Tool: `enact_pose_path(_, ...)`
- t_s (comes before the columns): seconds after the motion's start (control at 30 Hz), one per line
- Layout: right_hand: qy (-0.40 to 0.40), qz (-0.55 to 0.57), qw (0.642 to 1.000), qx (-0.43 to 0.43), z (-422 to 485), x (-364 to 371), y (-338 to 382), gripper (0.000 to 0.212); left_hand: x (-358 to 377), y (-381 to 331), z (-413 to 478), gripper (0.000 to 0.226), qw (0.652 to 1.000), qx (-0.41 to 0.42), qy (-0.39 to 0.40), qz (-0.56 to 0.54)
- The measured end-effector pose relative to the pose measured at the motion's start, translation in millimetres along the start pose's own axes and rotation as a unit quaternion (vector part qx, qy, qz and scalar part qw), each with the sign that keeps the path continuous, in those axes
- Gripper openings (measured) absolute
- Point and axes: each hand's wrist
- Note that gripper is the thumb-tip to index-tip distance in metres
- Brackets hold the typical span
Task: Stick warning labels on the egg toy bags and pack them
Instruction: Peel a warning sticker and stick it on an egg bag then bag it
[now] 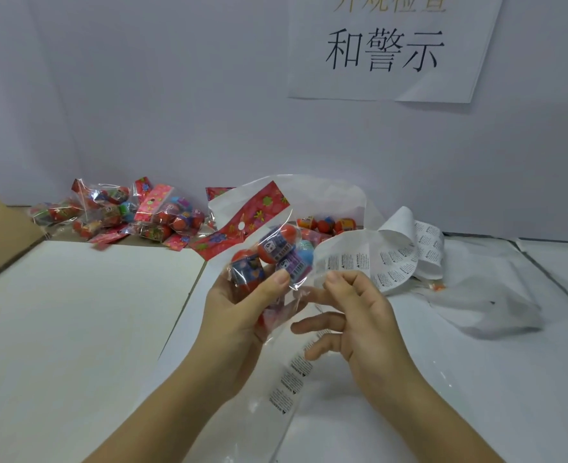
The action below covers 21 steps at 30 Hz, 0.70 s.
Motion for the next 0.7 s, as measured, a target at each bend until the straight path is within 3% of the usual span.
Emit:
enact_pose_path(0.13,0.011,-0.026,1.0,0.006,1.3,-1.8,1.2,0.04,1.5,-1.8,-1.2,0.068,1.0,-0.006,-0.001,0.006)
enact_pose_path(0.33,0.022,-0.08,0.996,-0.013,3.8,-12.7,10.3,0.014,1.8,-11.9,1.3,0.069,1.0,-0.015,-0.001,-0.001)
enact_pose_path(0.5,0.058,-0.048,0.997,0.002,6.6,-19.9,13.1,0.007,0.7,-22.0,4.3,0.081,0.999,-0.05,-0.004,0.006)
enact_pose_path(0.63,0.12,-0.047,0.992,0.015,7.2,-24.3,17.3,0.012,-2.0,-28.3,3.6,0.07,0.997,-0.07,0.026,0.022)
enact_pose_path(0.7,0.114,-0.08,0.99,0.013,8.5,-28.8,18.1,0.008,-2.3,-28.5,2.5,0.066,0.994,-0.082,0.056,0.054)
Point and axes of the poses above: each hand's wrist, its own z-axis towards the middle knuckle, its own x-axis out of the palm, y = z × x, and after that the axes turned 10 degrees about -z, right-handed
